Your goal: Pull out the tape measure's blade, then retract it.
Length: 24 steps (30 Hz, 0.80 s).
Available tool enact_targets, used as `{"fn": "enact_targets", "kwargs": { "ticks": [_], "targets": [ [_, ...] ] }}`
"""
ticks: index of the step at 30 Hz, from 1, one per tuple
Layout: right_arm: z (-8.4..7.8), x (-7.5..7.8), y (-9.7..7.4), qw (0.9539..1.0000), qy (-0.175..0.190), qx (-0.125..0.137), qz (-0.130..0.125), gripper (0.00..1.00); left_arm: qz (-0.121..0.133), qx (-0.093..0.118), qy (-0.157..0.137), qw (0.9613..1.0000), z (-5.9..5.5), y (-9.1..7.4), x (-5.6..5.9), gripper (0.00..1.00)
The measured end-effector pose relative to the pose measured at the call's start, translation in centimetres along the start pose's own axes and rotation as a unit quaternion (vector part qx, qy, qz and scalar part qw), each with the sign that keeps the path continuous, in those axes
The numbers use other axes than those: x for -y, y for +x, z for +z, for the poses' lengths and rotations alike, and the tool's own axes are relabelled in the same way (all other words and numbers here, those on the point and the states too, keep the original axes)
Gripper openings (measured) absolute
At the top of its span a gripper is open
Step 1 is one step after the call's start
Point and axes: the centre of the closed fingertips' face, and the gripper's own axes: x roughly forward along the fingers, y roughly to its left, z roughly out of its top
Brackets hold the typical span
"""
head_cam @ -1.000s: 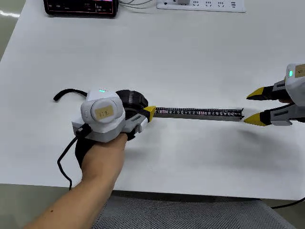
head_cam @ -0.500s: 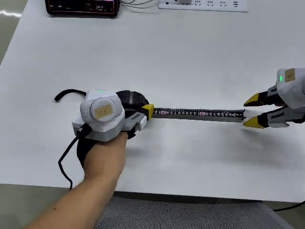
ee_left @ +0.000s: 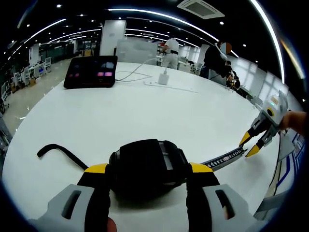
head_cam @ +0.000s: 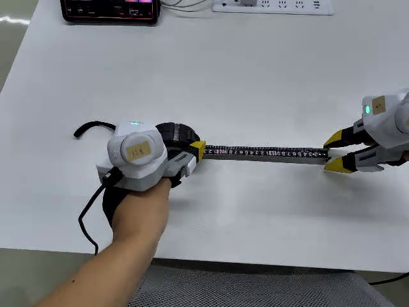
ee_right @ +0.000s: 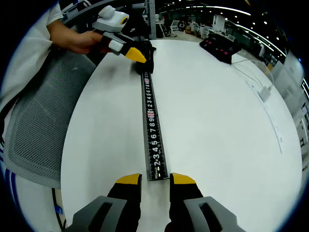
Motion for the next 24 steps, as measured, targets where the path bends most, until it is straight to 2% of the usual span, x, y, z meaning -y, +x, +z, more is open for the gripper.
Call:
{"fn": "enact_targets", "kwargs": {
  "ticks": [11, 24],
  "targets": [
    [0.07, 0.37, 0.46, 0.9999, -0.014, -0.005, -0.004, 0.12, -0.001, 0.001, -0.002, 1.0, 0.05, -0.1, 0.08, 0.59],
    [-0.05, 0.53, 0.62, 0.9998, -0.017, -0.006, -0.008, 0.12, 0.003, -0.001, -0.014, 0.9999, 0.12, 0.22, -0.14, 0.6]
  ]
}}
